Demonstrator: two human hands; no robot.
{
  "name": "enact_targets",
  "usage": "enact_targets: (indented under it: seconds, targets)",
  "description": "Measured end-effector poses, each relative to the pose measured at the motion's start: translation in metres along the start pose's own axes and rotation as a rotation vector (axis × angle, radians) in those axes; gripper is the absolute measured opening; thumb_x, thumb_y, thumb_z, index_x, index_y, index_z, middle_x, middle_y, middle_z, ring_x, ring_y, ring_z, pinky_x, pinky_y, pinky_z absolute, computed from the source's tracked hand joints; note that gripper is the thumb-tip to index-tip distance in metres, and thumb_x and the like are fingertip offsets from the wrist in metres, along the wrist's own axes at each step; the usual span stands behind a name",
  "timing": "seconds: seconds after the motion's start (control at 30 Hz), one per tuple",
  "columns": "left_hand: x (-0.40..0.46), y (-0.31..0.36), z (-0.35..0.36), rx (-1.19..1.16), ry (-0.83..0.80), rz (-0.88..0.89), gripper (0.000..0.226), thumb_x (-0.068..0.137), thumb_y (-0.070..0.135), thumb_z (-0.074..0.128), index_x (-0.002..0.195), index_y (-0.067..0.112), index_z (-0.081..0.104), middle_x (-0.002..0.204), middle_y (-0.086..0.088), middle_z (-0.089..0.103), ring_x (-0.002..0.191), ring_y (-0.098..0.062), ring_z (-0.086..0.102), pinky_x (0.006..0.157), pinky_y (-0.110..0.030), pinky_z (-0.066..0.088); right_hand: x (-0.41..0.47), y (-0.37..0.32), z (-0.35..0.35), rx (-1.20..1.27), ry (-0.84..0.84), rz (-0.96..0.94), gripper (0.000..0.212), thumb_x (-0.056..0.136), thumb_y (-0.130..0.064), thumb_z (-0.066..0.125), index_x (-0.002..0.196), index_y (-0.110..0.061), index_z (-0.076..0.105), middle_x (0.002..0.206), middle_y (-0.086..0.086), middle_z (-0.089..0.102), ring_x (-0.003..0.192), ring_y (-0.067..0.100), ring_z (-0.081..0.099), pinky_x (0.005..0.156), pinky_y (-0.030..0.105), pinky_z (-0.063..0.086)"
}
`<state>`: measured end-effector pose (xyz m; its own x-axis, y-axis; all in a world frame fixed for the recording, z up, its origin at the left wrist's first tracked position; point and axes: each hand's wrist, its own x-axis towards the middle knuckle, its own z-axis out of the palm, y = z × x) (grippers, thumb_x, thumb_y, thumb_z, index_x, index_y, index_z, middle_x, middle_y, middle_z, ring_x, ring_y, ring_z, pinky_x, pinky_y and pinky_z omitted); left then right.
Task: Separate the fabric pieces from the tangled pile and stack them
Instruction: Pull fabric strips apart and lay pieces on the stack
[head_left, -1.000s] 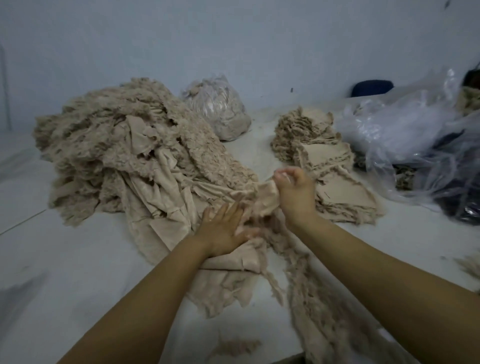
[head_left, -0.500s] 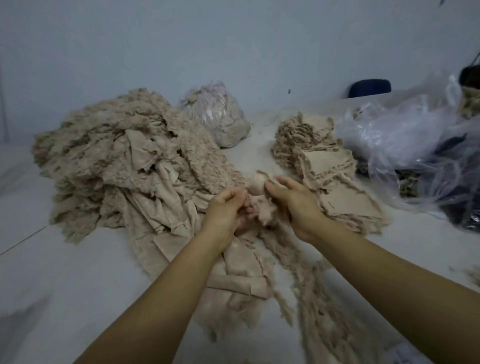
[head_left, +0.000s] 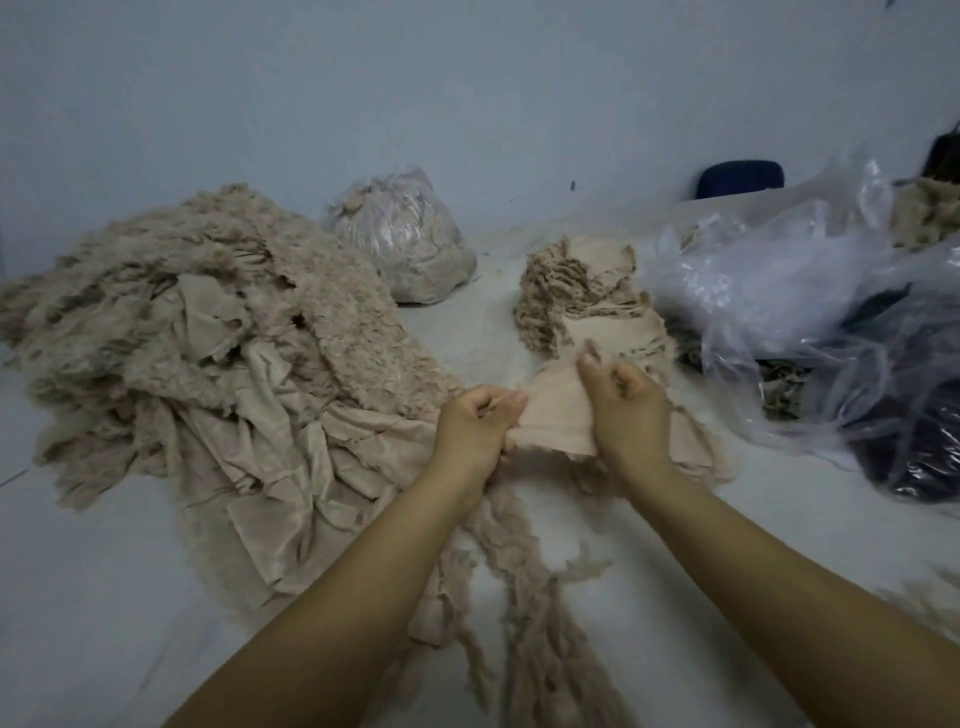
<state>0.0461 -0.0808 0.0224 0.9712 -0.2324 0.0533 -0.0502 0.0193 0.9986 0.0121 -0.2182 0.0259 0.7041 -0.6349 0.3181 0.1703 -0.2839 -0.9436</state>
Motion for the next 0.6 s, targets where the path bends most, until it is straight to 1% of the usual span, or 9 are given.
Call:
enact_targets:
  seconds: [0.1,0.17,0.23,0.33,0.4,0.43,0.5,0.57,0.6]
  targets:
    - [0.012,-0.004,0.034,0.153,-0.030,0.039,0.030,0.092,0.026,0.060,0.067,0.010,0.061,0.043,0.002,0.044,0.033,-0.009,0.037,0.044,-0.021,0.030,0.035,0.014,-0.038,-0.209,0.016,0.002,0.037,0.091,-0.038,0.060,0.062,-0.014,0.058,0.057,-0.005,0.054,0.057,0.007,0.049,0.055,0.027,0.031]
    - [0.016,-0.009,0.051,0.229,-0.051,0.010,0.034,0.094,0.030,0.057,0.064,0.014,0.060,0.040,0.005,0.046,0.037,-0.012,0.041,0.048,-0.025,0.034,0.051,0.022,-0.054,-0.350,-0.033,0.037,0.041,0.090,-0.039,0.061,0.058,-0.013,0.054,0.055,-0.001,0.052,0.062,0.019,0.052,0.058,0.031,0.029]
    - [0.019,-0.015,0.058,0.281,-0.060,-0.056,0.032,0.095,0.034,0.054,0.071,0.013,0.059,0.052,-0.002,0.056,0.044,-0.018,0.046,0.050,-0.025,0.037,0.056,0.028,-0.062,-0.484,-0.105,0.086,0.043,0.087,-0.048,0.060,0.062,-0.014,0.051,0.061,0.002,0.055,0.073,0.026,0.057,0.062,0.033,0.038]
    - [0.021,-0.014,0.042,0.318,-0.005,-0.049,0.020,0.097,0.024,0.051,0.086,0.009,0.059,0.063,-0.003,0.060,0.042,-0.015,0.046,0.045,-0.021,0.036,0.052,0.031,-0.066,-0.649,-0.121,0.073,0.050,0.086,-0.062,0.053,0.102,-0.016,0.062,0.101,0.005,0.065,0.103,0.028,0.056,0.086,0.039,0.044]
    - [0.018,-0.005,0.013,0.329,-0.049,0.049,0.014,0.096,0.014,0.052,0.087,0.006,0.059,0.053,0.005,0.058,0.035,-0.007,0.045,0.038,-0.014,0.034,0.049,0.026,-0.064,-0.659,-0.046,-0.088,0.046,0.090,-0.053,0.054,0.114,-0.014,0.061,0.116,0.010,0.060,0.116,0.031,0.048,0.097,0.040,0.035]
    - [0.014,-0.001,-0.006,0.348,-0.122,0.088,0.014,0.095,0.012,0.054,0.083,0.007,0.060,0.048,0.006,0.056,0.034,-0.004,0.045,0.037,-0.012,0.034,0.044,0.020,-0.059,-0.622,-0.037,-0.173,0.038,0.091,-0.045,0.056,0.112,-0.013,0.061,0.115,0.010,0.060,0.115,0.031,0.047,0.097,0.037,0.032]
    - [0.005,0.004,-0.049,0.455,-0.288,0.120,0.015,0.089,0.013,0.063,0.075,0.014,0.066,0.050,0.005,0.057,0.042,-0.005,0.050,0.044,-0.013,0.038,0.026,0.008,-0.044,-0.479,-0.132,-0.247,0.018,0.092,-0.029,0.058,0.099,-0.014,0.064,0.099,0.003,0.063,0.100,0.024,0.054,0.083,0.026,0.034]
    - [-0.003,0.004,-0.091,0.692,-0.374,0.114,0.010,0.082,0.020,0.072,0.073,0.023,0.071,0.063,0.004,0.062,0.059,-0.007,0.056,0.058,-0.020,0.044,-0.007,0.002,-0.020,-0.355,-0.389,-0.194,0.009,0.092,-0.021,0.058,0.090,-0.016,0.066,0.086,-0.003,0.063,0.084,0.014,0.056,0.071,0.020,0.035]
    - [-0.007,0.000,-0.108,0.840,-0.398,0.110,0.003,0.080,0.024,0.074,0.078,0.024,0.072,0.073,0.003,0.065,0.069,-0.008,0.059,0.067,-0.022,0.045,-0.024,0.001,-0.007,-0.332,-0.528,-0.169,0.010,0.092,-0.020,0.059,0.092,-0.016,0.068,0.086,-0.003,0.065,0.081,0.011,0.057,0.071,0.018,0.038]
